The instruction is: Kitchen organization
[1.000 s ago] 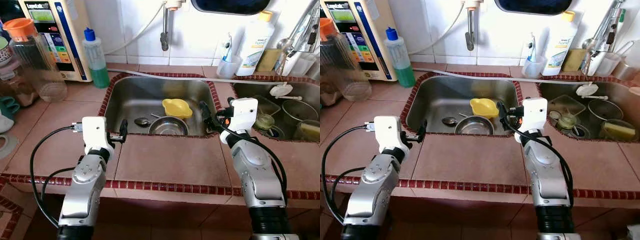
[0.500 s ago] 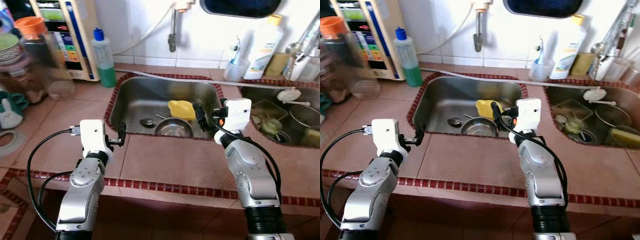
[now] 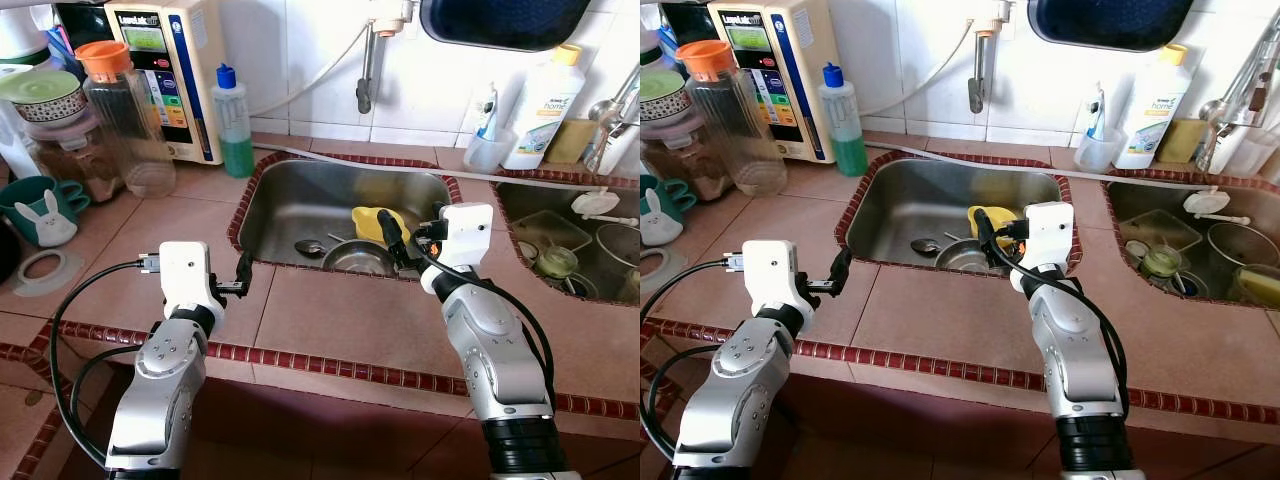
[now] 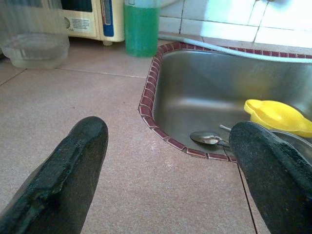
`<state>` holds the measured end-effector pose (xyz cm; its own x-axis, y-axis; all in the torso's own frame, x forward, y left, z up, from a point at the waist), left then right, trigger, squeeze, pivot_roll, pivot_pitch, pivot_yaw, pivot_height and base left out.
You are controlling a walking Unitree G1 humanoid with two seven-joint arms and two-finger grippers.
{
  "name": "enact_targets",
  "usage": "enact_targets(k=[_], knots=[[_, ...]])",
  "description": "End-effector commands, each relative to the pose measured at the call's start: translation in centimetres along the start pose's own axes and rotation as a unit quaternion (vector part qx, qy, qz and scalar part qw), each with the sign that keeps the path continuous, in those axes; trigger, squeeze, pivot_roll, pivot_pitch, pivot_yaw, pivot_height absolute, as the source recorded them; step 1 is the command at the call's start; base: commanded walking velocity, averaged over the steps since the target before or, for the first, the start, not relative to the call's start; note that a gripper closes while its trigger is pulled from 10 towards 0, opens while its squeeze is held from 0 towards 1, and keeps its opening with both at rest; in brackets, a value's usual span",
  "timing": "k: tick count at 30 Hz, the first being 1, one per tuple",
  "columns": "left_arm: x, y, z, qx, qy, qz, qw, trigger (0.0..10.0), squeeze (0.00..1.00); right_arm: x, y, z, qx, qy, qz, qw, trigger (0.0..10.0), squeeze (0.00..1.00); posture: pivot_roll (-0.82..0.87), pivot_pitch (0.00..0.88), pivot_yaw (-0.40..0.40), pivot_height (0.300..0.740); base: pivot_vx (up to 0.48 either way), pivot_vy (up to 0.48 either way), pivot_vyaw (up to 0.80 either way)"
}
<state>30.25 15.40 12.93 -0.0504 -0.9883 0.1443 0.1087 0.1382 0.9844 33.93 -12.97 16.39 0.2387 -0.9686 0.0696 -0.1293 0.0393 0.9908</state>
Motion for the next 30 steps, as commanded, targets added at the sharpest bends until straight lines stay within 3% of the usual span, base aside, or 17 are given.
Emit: enact_targets(k=[1,19,30], knots=[[0.1,0.3,0.2,0.002,-0.003,-0.001,1.0,10.0,0.0,0.2,0.6,0.0,0.01,-0.003,0.003,1.0,10.0,0.0,0.09,0.002,0.04,0.74,0.0,0.0,0.0],[-0.1,0.1,0.3,-0.004,0.001,0.001,1.0,10.0,0.0,0.6,0.5,0.1,0.008,-0.004,0.006,1.0,10.0,0.0,0.09,0.005,0.042,0.74,-0.151,0.0,0.0],[-0.1,0.0,0.3,-0.007,0.005,0.002,1.0,10.0,0.0,0.4,1.7,-0.2,0.028,0.001,0.018,0.999,10.0,0.0,0.08,0.007,0.04,0.74,-0.349,0.0,0.0]])
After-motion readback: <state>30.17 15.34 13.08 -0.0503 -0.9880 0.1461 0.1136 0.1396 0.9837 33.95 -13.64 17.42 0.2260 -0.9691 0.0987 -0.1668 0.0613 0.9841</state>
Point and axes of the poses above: a point about 5 cm out from each wrist's last joint towards the gripper, its own z axis pointing back from the gripper into the wrist, its own y axis along the axis of the wrist's last joint, x = y × z, the point moved 2 cm from there along -z, pointing out of the wrist towards the gripper, and after that the axes turned 5 degrees about z, right-handed, at the moved point
